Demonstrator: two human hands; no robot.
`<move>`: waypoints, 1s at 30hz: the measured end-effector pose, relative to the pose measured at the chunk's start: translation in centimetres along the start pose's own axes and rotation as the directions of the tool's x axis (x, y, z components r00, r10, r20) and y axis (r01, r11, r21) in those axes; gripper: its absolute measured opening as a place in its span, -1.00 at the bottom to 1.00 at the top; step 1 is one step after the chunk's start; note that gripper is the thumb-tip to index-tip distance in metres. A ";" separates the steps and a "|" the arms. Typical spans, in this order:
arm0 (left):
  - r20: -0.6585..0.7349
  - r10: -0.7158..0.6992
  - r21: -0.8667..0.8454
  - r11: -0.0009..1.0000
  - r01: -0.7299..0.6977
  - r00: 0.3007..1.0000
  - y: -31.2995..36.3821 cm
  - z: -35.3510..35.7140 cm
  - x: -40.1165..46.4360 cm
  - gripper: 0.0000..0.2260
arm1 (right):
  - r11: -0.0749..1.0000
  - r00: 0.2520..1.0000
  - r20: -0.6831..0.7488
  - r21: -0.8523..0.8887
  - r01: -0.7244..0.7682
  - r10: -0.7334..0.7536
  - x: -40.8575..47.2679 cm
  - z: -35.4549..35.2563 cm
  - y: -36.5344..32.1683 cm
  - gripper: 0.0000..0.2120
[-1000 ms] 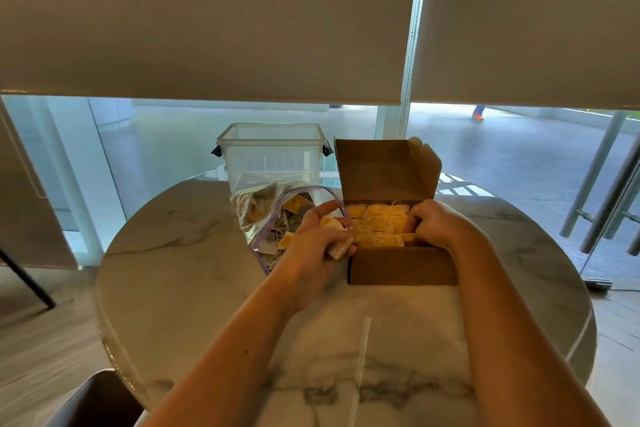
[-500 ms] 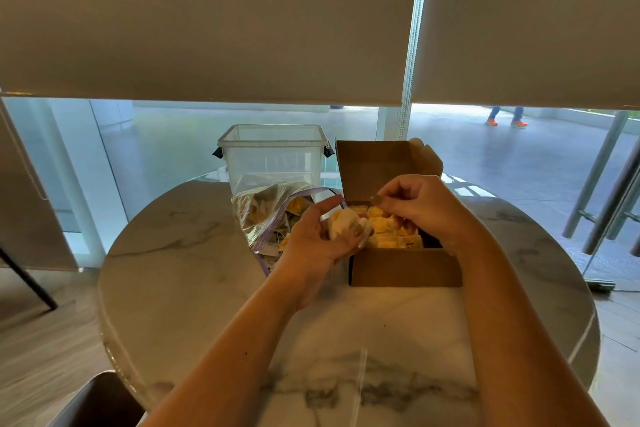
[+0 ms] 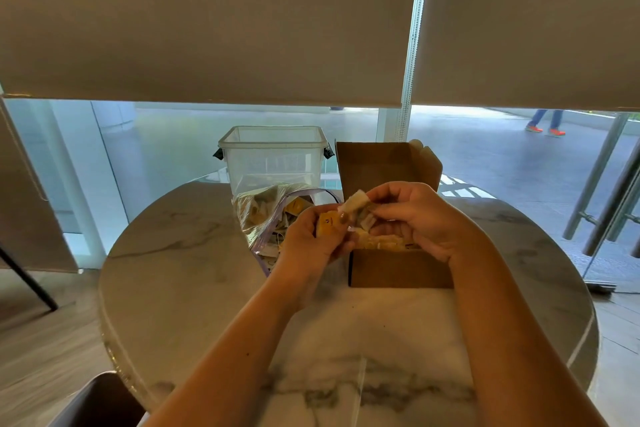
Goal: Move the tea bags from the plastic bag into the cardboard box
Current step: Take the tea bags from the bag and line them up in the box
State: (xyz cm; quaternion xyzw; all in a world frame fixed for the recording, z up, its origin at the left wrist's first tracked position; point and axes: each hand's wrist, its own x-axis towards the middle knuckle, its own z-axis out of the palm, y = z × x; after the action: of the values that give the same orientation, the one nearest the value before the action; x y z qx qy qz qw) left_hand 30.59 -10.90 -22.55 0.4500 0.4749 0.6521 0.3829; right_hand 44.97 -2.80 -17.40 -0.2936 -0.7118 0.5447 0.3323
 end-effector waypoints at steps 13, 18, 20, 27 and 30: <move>0.123 0.098 0.156 0.981 -0.117 0.988 0.2 0.1 -0.3 -0.80 | 0.955 0.951 0.234 0.169 -0.244 0.201 -0.1 1.1 -0.1 -0.79; 0.093 0.058 0.180 0.981 -0.074 0.994 0.3 0.2 -0.3 -0.91 | 0.969 0.955 0.223 0.099 -0.224 0.198 -0.2 1.2 0.1 -0.78; 0.088 0.055 0.155 0.986 -0.068 0.995 0.3 0.2 -0.3 -0.88 | 0.983 0.966 0.189 0.028 -0.182 0.173 -0.3 1.0 0.1 -0.80; -0.032 0.049 0.066 0.997 -0.047 0.998 0.4 -0.1 0.0 -0.89 | 0.988 0.994 0.062 -0.119 0.095 -0.088 -0.6 -0.3 0.1 -0.82; -0.009 0.020 0.107 0.994 -0.018 1.000 0.3 0.2 -0.1 -0.94 | 0.976 0.992 -0.015 -0.184 0.117 -0.122 -0.5 0.2 0.1 -0.93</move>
State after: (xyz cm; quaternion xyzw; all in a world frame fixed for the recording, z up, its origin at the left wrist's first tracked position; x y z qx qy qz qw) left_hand 30.75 -10.99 -22.25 0.4711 0.5067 0.6317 0.3497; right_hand 45.14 -3.25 -17.60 -0.2866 -0.7706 0.4523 0.3455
